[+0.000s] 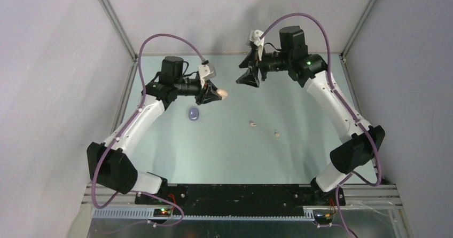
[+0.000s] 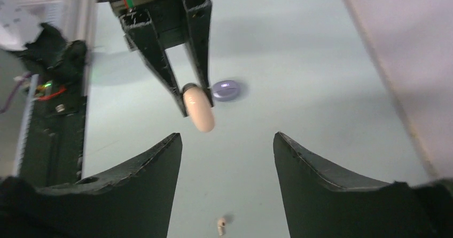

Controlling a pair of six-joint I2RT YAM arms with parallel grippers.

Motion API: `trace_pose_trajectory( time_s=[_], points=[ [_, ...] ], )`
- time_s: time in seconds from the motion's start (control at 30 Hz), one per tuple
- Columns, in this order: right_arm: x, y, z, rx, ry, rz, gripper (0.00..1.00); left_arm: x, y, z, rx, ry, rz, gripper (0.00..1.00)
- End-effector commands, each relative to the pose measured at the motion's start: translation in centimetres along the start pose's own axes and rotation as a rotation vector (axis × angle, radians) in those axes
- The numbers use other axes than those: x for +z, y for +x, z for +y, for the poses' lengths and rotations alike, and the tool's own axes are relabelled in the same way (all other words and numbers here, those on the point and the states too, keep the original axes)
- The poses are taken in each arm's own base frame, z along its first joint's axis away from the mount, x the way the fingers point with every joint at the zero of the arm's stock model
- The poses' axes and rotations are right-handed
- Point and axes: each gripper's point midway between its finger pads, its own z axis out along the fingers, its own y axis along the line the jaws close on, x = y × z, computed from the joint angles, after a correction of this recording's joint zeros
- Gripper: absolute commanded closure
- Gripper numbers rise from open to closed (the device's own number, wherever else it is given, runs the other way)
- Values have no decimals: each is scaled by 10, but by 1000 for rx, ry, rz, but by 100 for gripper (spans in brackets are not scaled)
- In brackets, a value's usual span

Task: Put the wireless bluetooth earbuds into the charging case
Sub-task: Pick up the charging case at the center of the board, then open the charging case.

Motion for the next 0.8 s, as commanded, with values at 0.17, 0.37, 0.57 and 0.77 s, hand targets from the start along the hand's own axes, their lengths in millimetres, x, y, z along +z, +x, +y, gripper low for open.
trace_pose_trajectory(
  time_s=[0.17, 0.37, 0.57, 0.77],
  points=[
    [35, 12, 45, 6, -256, -1, 37, -19, -27, -16, 440, 55, -68, 99],
    [53, 8, 52, -63, -292, 2, 41, -21, -28, -15, 477, 50, -67, 100],
    [67, 16, 60, -112, -302, 31, 46, -21, -36, -15, 485, 39, -91, 100],
    [71, 25, 61, -138, -270, 68, 53, -22, -38, -15, 467, 24, -107, 100]
  ],
)
